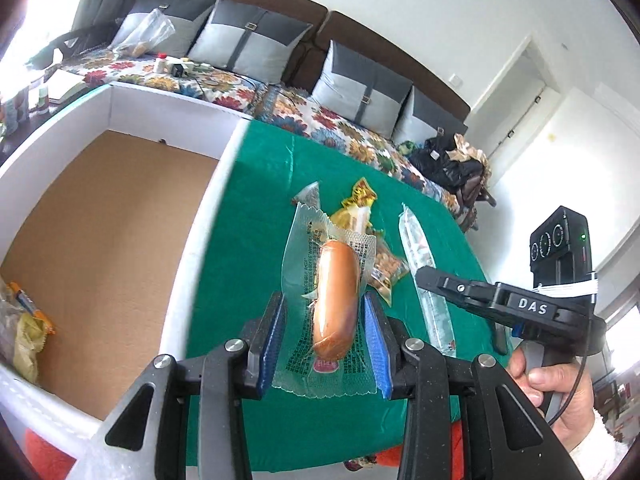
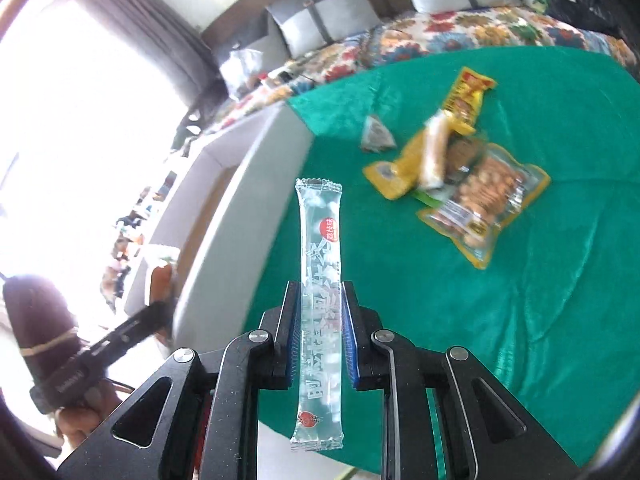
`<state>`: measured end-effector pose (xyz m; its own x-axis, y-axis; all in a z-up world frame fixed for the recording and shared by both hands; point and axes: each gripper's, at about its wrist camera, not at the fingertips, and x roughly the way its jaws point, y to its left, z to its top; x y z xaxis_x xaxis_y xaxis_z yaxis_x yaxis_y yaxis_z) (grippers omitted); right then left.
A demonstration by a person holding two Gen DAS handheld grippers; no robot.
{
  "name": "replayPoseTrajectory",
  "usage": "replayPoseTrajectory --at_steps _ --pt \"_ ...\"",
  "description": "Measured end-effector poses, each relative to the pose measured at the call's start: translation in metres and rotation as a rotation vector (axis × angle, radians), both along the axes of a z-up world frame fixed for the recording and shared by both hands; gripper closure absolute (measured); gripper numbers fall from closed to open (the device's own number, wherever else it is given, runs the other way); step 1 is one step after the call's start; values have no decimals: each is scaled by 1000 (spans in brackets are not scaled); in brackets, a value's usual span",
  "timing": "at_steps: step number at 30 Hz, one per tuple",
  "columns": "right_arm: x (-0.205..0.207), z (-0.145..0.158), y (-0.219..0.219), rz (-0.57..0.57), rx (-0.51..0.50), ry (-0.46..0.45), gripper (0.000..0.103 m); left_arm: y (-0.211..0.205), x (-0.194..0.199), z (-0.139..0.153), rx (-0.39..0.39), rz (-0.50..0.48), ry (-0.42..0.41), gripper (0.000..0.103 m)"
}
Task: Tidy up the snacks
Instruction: 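Carry the sausage packet with the left tool into the box while the right tool carries the tube there, then open both tools over the box and return them above the green cloth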
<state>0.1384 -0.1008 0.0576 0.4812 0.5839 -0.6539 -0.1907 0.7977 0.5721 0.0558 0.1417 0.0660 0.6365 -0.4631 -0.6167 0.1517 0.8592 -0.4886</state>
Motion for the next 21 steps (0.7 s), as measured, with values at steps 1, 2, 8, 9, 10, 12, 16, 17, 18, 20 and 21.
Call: replayPoseTrajectory --at_steps 1,2,8,9,10,12,16,17,18,20,21 --pt "2 10 15 24 26 -15 83 14 -1 4 3 27 -3 65" --pt "7 19 32 51 52 -28 83 29 -1 7 14 59 -9 65" --pt "34 43 135 166 125 -82 83 105 9 -2 155 262 47 64" --pt "37 41 149 179 125 -82 83 112 12 -9 189 289 63 61" --pt "40 37 159 187 118 -82 83 119 14 -17 218 307 79 56" --pt "42 26 177 207 82 -77 77 129 18 -36 283 351 134 43" --pt "31 1 160 229 38 -77 40 128 4 -61 335 386 178 29" --pt "25 -1 149 225 12 -100 40 122 1 -61 335 380 167 27" --pt "18 -2 136 218 -21 -119 40 113 -2 -60 341 371 154 23" --pt "11 -14 103 190 -105 -150 37 91 -7 -50 349 334 114 23" --pt "7 -23 83 164 -163 -165 35 77 -7 -45 346 308 96 22"
